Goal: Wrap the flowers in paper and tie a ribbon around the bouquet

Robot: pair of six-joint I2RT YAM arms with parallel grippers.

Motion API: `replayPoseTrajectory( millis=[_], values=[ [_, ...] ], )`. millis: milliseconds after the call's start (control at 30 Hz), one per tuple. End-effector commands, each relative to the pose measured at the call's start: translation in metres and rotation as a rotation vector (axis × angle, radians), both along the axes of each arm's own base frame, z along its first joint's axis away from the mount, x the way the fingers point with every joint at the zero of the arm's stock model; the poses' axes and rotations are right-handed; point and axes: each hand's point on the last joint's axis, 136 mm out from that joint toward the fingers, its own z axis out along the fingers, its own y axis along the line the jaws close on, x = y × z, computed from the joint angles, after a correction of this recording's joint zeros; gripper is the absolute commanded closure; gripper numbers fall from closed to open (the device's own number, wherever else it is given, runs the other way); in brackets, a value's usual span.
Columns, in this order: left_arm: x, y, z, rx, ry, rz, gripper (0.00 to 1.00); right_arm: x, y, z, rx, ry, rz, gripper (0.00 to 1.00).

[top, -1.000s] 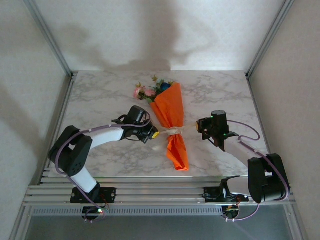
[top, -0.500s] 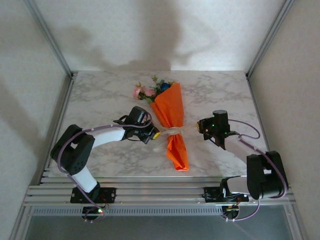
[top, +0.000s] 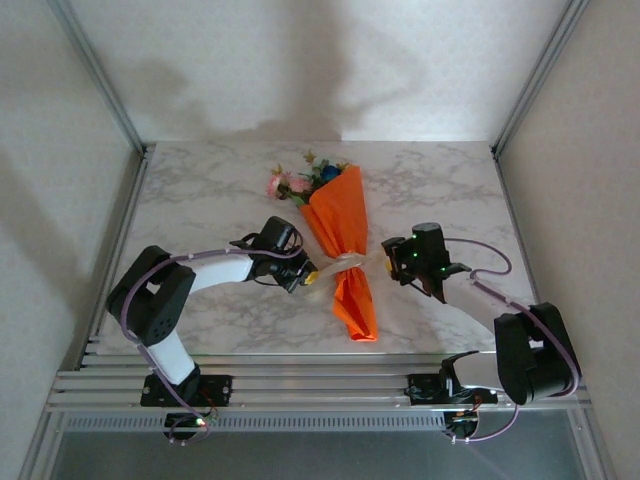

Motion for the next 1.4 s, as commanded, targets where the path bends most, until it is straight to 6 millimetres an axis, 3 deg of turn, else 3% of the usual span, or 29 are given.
replayPoseTrajectory(
  millis=[0, 100, 267, 500, 633, 867, 1367],
  values=[
    [-0.002, -0.001, -0.003, 0.016, 0.014, 0.0, 1.0, -0.002, 0.005, -0.003, -0.008, 0.019, -0.02, 0.53],
    [-0.003, -0.001, -0.003, 0.018, 0.014, -0.002, 1.0, 0.004, 0.015, -0.005, 0.01, 0.022, -0.011, 0.54],
    [-0.003, -0.001, -0.001, 0.019, 0.009, -0.003, 1.0, 0.013, 0.032, -0.008, 0.019, 0.028, 0.021, 0.65],
    [-0.003, 0.0, 0.0, 0.018, 0.003, 0.0, 1.0, 0.015, 0.037, -0.009, 0.014, 0.033, 0.02, 0.69],
    [-0.003, 0.0, 0.0, 0.019, 0.005, 0.002, 1.0, 0.015, 0.038, -0.008, 0.007, 0.037, 0.029, 0.84],
    [-0.003, 0.001, 0.001, 0.02, 0.001, 0.006, 1.0, 0.009, 0.031, -0.006, -0.025, 0.05, 0.023, 1.0],
    [-0.004, 0.004, 0.001, 0.033, -0.003, 0.011, 1.0, 0.013, -0.014, 0.007, -0.049, 0.03, -0.068, 1.0]
  ],
)
